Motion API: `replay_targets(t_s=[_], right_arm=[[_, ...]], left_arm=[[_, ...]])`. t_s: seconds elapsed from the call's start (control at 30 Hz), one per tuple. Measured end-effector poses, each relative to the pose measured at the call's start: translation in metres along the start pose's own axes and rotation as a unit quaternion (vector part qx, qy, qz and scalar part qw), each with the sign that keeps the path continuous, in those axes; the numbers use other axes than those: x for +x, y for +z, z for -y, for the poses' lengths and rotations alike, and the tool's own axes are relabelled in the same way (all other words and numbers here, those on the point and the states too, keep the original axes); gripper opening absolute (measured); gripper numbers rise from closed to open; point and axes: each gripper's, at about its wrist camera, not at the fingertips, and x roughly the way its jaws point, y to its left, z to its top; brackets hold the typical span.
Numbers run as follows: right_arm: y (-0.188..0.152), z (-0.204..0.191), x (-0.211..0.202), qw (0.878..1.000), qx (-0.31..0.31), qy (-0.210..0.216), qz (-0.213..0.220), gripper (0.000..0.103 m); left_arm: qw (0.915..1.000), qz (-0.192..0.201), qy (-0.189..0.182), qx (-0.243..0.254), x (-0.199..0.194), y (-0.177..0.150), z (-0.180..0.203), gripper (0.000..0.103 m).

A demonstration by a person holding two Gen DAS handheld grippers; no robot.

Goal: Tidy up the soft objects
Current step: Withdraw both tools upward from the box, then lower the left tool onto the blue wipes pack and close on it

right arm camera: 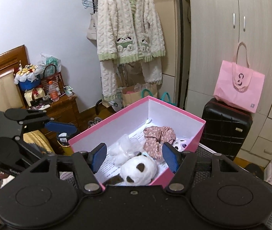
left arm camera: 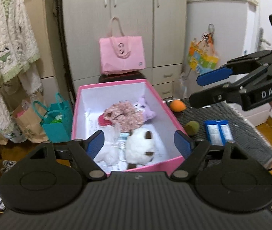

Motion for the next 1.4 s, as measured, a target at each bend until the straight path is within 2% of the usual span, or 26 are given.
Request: replay_targets(t_s=[0.23, 0.4, 0.5, 0.57, 0.83, 1.0, 1.07, 1.13, 1.2, 1.33, 1.4], right_arm=[[-0.018, -0.001, -0.039, 1.0, -0.009, -0.008, 0.004, 0.072], [-0.037, 0.011, -0.066, 1.0, 0.002, -0.021, 0.008, 0.074], [-0.052, 0.019, -0.08, 1.0, 0.002, -0.017, 0.013, 0.077], [-0.063, 0.026, -0.087, 1.0, 0.009, -0.02, 0.018, 0.087], [-0.1, 0.052, -0.096, 0.999, 0.041, -0.035, 0.008, 0.088], [-0.115, 0.076, -0.089, 0.997, 0.064, -0.039, -0.001, 0.089], [-0.122, 0.088, -0.085, 0.996, 0.073, -0.041, 0.0, 0.089], [-0.129, 0.097, -0.081, 0.996, 0.08, -0.042, 0.005, 0.089], [-0.136, 0.106, -0.076, 0.996, 0.079, -0.044, 0.018, 0.089], [-0.146, 0.124, -0.061, 0.996, 0.072, -0.045, 0.005, 0.089], [-0.151, 0.131, -0.055, 0.998, 0.059, -0.026, 0.004, 0.089]], left_arm=[[0.9992, 0.009, -0.033, 0.02, -0.022, -0.002, 0.022, 0.088], [0.9972, -0.001, -0.067, 0.032, -0.026, -0.003, 0.043, 0.092], [0.9953, -0.012, -0.089, 0.037, -0.02, -0.004, 0.056, 0.095], [0.9935, -0.018, -0.104, 0.043, -0.016, -0.005, 0.066, 0.096], [0.9846, -0.038, -0.155, 0.071, 0.007, -0.007, 0.114, 0.102], [0.9785, -0.063, -0.185, 0.065, 0.034, -0.013, 0.136, 0.102], [0.9783, -0.073, -0.183, 0.064, 0.046, -0.016, 0.144, 0.102], [0.9815, -0.064, -0.162, 0.079, 0.052, -0.02, 0.155, 0.102], [0.9812, -0.065, -0.157, 0.09, 0.059, -0.024, 0.165, 0.102], [0.9823, -0.086, -0.152, 0.067, 0.08, -0.028, 0.174, 0.102], [0.9822, -0.089, -0.157, 0.054, 0.091, -0.033, 0.175, 0.102]])
